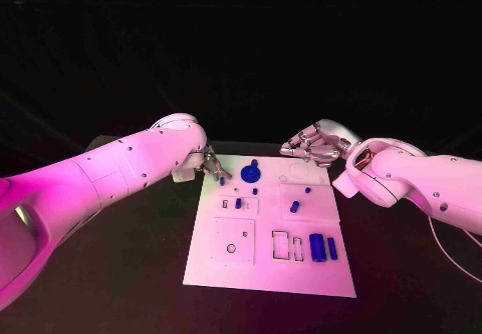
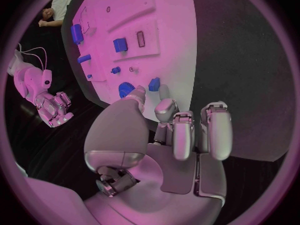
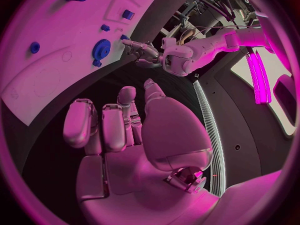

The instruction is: Assemble the parts on the task board

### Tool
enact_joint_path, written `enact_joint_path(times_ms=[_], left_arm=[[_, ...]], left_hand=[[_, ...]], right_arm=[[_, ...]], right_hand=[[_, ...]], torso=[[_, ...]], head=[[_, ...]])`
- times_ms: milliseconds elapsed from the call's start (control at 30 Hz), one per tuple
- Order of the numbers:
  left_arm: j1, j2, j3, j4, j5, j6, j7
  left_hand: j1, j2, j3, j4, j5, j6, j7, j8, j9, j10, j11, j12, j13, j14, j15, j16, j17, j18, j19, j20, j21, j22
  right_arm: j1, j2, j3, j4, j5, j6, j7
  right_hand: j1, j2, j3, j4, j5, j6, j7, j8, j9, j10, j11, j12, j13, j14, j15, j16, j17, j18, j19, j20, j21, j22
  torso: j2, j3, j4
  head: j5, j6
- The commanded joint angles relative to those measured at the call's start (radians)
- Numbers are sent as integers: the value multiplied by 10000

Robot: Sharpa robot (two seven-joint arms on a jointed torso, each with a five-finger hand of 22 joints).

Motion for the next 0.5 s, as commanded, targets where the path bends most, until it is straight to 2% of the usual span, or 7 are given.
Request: enact_joint_path(times_ms=[33, 200, 300, 367, 500], left_arm=[[-3, 33, 1, -19, -14, 191, 138], [-10, 60, -3, -44, 62, 281, 145], [-20, 83, -11, -55, 96, 309, 143], [-30, 97, -18, -70, 110, 325, 135], [-38, 99, -27, -80, 120, 348, 148]], left_hand=[[128, 3, -26, -31, -61, 79, -25, 41, -13, 69, 1, 48, 16, 1032, 18, 24, 2628, -28, 612, 48, 52, 1756], [284, 77, 5, -53, -74, 95, -37, 57, -27, 74, -11, 69, 25, 1032, 5, 24, 2628, -29, 613, 35, 54, 1763], [378, 105, 19, -73, -85, 99, -40, 65, -33, 71, -15, 71, 19, 1032, 1, 24, 2628, -28, 611, 29, 50, 1761], [562, 164, 58, -120, -98, 98, -45, 75, -45, 69, -21, 81, 20, 1032, -6, 24, 2628, -28, 609, 21, 45, 1761], [1029, 351, 248, -294, -127, 86, -76, 89, -65, 57, -48, 80, 5, 1032, -28, 24, 2628, -26, 607, 4, 37, 1763]], right_arm=[[-2, 12, 0, -2, -3, 147, 96], [-2, 19, 0, -3, -2, 139, 103], [-3, 23, 0, -1, -1, 139, 106], [-3, 27, 0, -2, -1, 144, 107], [-3, 30, 0, -9, 1, 147, 110]], right_hand=[[15, 40, -50, 1, 22, -29, 10, -24, 15, -59, 2, -48, -9, 380, -57, -55, -2, 193, -37, 15, -69, 1], [56, 55, -56, -8, 22, -25, 7, -21, 18, -56, -1, -52, -19, 383, -60, -55, 3, 193, -34, 13, -73, -1], [56, 55, -56, -8, 22, -25, 7, -21, 18, -56, -1, -52, -19, 383, -60, -55, 3, 193, -34, 13, -73, -1], [73, 59, -59, -13, 19, -24, 6, -21, 20, -55, -2, -55, -25, 383, -61, -60, -2, 194, -34, 12, -75, -3], [76, 60, -60, -13, 19, -24, 6, -20, 20, -55, -2, -56, -26, 383, -61, -61, -3, 194, -34, 12, -75, -4]], torso=[[7, 2, -3], [10, 0, 0], [13, -4, 11], [10, -7, 8], [8, -8, 16]], head=[[-27, -1], [-60, -26], [-59, 4], [-45, -31], [-47, -25]])
